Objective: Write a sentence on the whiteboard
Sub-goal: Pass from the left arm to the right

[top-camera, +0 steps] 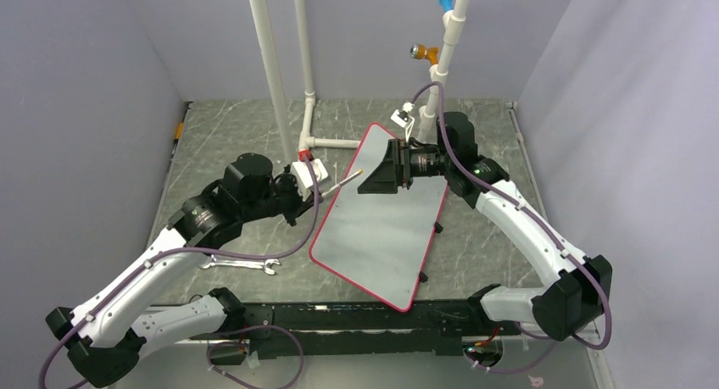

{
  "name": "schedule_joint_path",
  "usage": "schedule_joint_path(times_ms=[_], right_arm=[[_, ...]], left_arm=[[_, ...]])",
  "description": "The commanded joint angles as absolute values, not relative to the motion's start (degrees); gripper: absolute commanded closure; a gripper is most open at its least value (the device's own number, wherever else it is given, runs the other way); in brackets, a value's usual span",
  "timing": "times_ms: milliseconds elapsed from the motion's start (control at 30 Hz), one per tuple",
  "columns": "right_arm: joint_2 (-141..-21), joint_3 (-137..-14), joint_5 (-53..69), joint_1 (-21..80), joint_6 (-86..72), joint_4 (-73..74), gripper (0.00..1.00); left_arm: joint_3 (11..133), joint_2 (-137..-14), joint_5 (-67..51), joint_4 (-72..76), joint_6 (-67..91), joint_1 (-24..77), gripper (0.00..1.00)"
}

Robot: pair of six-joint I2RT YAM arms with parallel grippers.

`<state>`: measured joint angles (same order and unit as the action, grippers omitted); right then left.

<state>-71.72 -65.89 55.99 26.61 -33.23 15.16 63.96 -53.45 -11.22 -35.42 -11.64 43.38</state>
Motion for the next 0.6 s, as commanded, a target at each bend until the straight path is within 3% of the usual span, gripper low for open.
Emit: schedule_joint_path(times_ms=[0,300,567], right_arm=[[-72.06,-69.17,58.35,27.68,-34.59,12.26,0.00],[-75.15,-71.70,59.32,28.01,-35.53,12.19,0.04],[-77.57,-74.40,61.15,29.44,-34.44,13.87,0.28]], left_arm=[[68.68,-54.40,-16.47,-36.62,-17.70,43.51,1.00],[70.73,-55.61,-21.36,-37.51,-20.35,43.70,1.00],[71.65,-57.23,-22.51,-36.95,-22.54,44.06,1.00]])
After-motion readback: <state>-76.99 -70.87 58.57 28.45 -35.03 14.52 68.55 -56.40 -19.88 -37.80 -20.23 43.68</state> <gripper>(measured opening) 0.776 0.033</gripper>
